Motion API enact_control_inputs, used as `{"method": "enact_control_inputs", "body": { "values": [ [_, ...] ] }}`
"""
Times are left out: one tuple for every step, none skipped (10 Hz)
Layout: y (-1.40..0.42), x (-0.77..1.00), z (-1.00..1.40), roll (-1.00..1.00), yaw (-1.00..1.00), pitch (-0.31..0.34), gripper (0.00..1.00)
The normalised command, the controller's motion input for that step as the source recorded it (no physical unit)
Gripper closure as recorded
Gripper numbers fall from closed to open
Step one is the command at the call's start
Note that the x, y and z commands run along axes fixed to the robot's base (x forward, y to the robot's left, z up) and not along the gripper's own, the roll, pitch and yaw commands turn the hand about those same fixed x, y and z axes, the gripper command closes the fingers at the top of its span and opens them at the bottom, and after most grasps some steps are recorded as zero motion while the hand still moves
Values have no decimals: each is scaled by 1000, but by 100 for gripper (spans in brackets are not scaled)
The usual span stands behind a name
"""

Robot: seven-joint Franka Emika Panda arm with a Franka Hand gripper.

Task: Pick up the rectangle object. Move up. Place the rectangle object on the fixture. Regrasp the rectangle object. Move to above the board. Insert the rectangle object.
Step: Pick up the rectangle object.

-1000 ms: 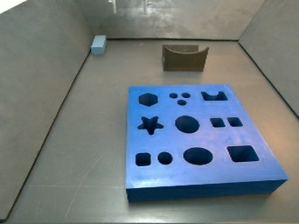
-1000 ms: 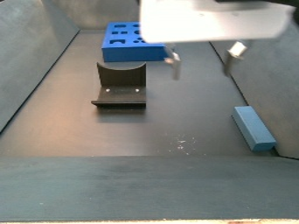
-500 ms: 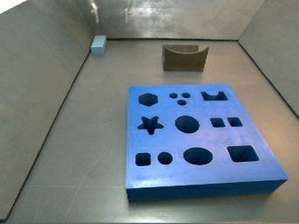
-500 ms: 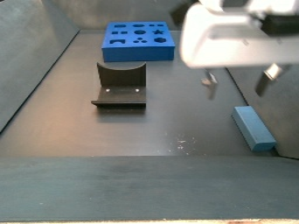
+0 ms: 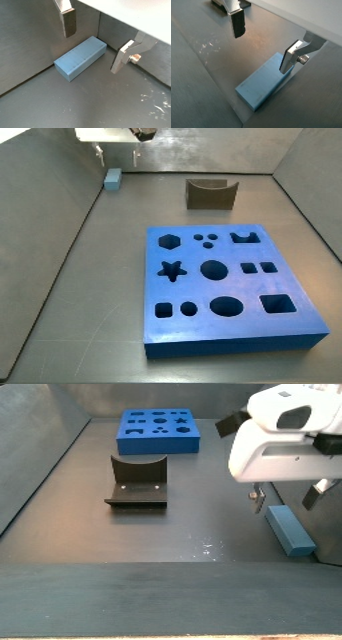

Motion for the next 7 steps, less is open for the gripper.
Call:
{"method": "enact_control_inputs", "body": {
  "values": [
    [0, -49, -823, 0, 0, -97, 0],
    [0, -29, -1000, 0, 0, 0, 0],
    [0, 0, -89, 0, 0, 0, 0],
    [0, 0, -60, 0, 0, 0, 0],
    [40, -17, -580, -160, 0, -60, 0],
    [191, -297, -823, -340, 34, -143, 0],
    [329, -120, -614, -557, 89, -129, 0]
  ]
}}
